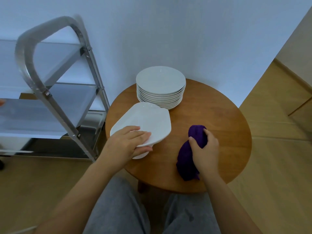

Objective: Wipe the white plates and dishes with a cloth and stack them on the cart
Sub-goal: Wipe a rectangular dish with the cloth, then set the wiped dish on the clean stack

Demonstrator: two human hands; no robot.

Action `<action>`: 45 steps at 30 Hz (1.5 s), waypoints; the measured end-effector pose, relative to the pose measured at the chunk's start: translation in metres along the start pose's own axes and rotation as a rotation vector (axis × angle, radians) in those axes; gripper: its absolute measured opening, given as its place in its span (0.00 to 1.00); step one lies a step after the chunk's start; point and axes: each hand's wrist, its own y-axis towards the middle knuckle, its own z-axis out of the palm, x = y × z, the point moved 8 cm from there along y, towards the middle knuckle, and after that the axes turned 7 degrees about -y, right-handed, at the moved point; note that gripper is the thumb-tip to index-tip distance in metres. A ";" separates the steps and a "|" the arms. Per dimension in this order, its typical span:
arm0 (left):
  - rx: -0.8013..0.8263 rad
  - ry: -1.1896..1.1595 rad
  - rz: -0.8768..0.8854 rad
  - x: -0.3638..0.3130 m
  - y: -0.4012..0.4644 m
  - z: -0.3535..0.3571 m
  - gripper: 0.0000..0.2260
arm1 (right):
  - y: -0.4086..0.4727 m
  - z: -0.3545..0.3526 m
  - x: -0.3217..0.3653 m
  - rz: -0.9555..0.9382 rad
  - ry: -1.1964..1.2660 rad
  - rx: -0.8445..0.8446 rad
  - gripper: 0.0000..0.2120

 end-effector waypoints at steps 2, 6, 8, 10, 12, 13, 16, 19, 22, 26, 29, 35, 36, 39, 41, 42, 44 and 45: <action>0.007 0.020 -0.034 0.015 -0.006 0.005 0.22 | 0.002 0.004 -0.001 -0.006 -0.050 -0.001 0.28; 0.150 -0.009 -0.100 0.040 -0.020 0.032 0.21 | -0.001 0.020 0.002 -0.081 -0.142 0.069 0.27; 0.197 -0.066 -0.175 0.053 -0.028 0.043 0.25 | -0.003 0.029 0.003 -0.093 -0.128 0.109 0.27; 0.165 -0.089 -0.256 0.071 -0.032 0.046 0.29 | -0.003 0.034 0.004 -0.103 -0.121 0.117 0.26; 0.146 -0.133 -0.348 0.086 -0.031 0.045 0.34 | -0.002 0.038 0.005 -0.097 -0.129 0.120 0.26; 0.136 -0.181 -0.410 0.092 -0.030 0.045 0.36 | -0.001 0.040 0.005 -0.088 -0.134 0.124 0.26; 0.102 -0.211 -0.533 0.098 -0.023 0.051 0.29 | 0.002 0.045 0.006 -0.059 -0.161 0.132 0.25; 0.043 -0.247 -0.609 0.096 -0.025 0.061 0.21 | 0.007 0.048 0.007 -0.046 -0.226 0.135 0.24; -0.099 -0.306 -0.617 0.091 -0.032 0.061 0.19 | 0.014 0.055 0.005 0.005 -0.444 0.178 0.24; -0.258 -0.411 -0.619 0.085 -0.037 0.057 0.21 | 0.022 0.061 0.031 -0.132 -0.545 0.144 0.22; -0.509 -0.594 -0.831 0.102 -0.052 0.053 0.22 | 0.024 0.077 0.058 -0.218 -0.189 0.224 0.24; -0.715 -1.129 -1.291 0.093 -0.070 0.090 0.22 | 0.062 0.114 0.078 -0.033 0.176 0.352 0.26; -0.750 -1.169 -1.299 0.084 -0.070 0.094 0.22 | 0.072 0.119 0.079 -0.002 0.215 0.368 0.20; -0.805 -1.209 -1.348 0.068 -0.070 0.100 0.23 | 0.091 0.132 0.076 0.134 0.325 0.401 0.10; -0.828 -1.206 -1.382 0.069 -0.069 0.103 0.23 | 0.091 0.146 0.068 0.193 0.318 0.470 0.13; -0.843 -1.206 -1.383 0.071 -0.068 0.103 0.22 | 0.086 0.155 0.062 0.223 0.308 0.515 0.15; -0.858 -1.192 -1.372 0.071 -0.067 0.104 0.22 | 0.074 0.165 0.052 0.275 0.313 0.554 0.16; -0.858 -1.184 -1.361 0.072 -0.068 0.104 0.22 | 0.069 0.166 0.050 0.293 0.341 0.551 0.16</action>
